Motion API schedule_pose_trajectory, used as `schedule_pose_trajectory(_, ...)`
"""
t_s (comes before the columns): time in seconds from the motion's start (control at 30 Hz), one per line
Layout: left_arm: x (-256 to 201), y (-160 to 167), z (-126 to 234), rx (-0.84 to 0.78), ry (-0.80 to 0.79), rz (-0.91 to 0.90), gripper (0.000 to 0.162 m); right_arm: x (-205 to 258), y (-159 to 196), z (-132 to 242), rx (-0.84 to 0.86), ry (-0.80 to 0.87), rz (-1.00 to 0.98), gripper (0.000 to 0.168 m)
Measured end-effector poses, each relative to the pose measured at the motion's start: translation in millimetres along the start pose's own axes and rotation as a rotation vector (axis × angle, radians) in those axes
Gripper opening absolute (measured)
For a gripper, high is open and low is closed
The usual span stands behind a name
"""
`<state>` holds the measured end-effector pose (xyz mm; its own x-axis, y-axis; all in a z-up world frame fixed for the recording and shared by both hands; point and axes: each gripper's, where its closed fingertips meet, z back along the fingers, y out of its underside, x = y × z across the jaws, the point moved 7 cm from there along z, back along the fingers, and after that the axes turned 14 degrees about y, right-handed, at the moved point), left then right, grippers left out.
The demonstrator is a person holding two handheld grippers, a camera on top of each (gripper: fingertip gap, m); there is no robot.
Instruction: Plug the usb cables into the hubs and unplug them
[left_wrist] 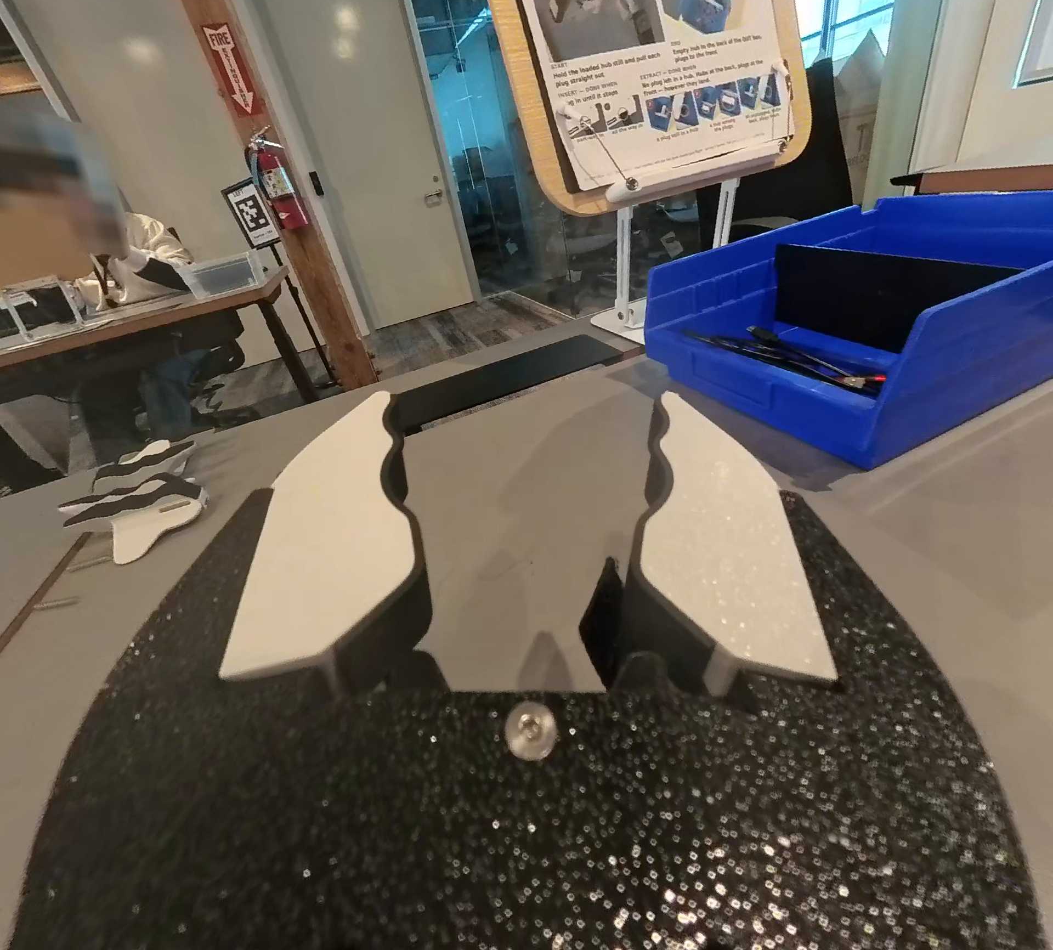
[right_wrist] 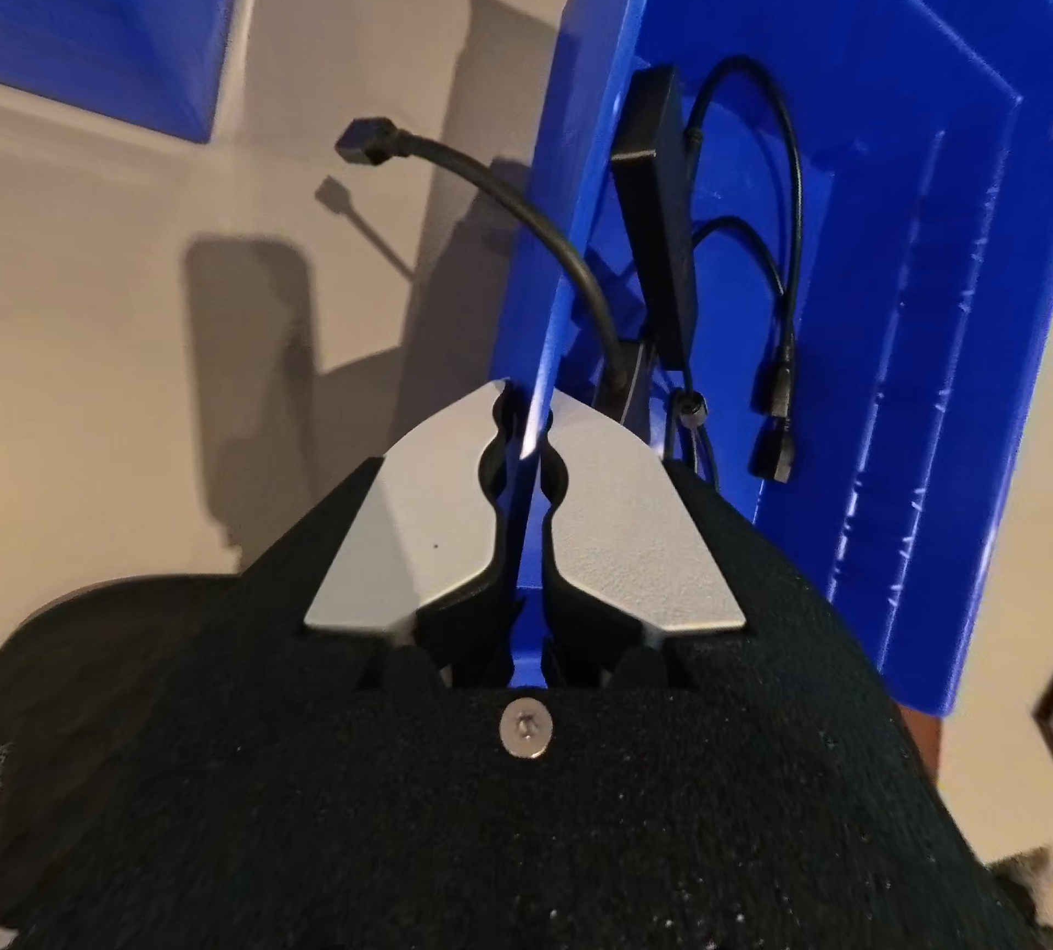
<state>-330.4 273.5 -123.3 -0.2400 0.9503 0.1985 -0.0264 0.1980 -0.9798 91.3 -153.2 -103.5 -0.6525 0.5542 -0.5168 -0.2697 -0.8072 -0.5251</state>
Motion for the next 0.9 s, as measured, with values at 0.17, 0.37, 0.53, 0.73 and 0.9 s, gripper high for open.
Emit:
schedule_pose_trajectory(0.17, 3.1, -1.3, 2.2, 0.001, -0.025, 0.002, 0.082, -2.2, -12.3, 41.7, -0.095, 0.054, 0.029, 0.006)
schedule_pose_trajectory(0.37, 14.5, -1.5, 8.7, 0.018, -0.124, 0.019, 0.081, 26.0, -46.6, 109.4, -0.257, 0.027, 0.169, 0.006)
schedule_pose_trajectory(0.53, 29.7, 0.2, 16.6, 0.017, -0.205, 0.027, 0.074, 80.1, -84.8, 157.3, -0.446, -0.112, 0.323, 0.006)
schedule_pose_trajectory(0.73, 66.4, 5.8, 41.5, -0.002, -0.382, 0.046, 0.073, 165.0, -130.0, 195.0, -0.616, -0.305, 0.544, 0.006)
schedule_pose_trajectory(0.9, 92.8, -0.2, 75.0, -0.049, -0.601, 0.009, 0.074, 240.3, -166.1, 220.3, -0.707, -0.463, 0.704, 0.007)
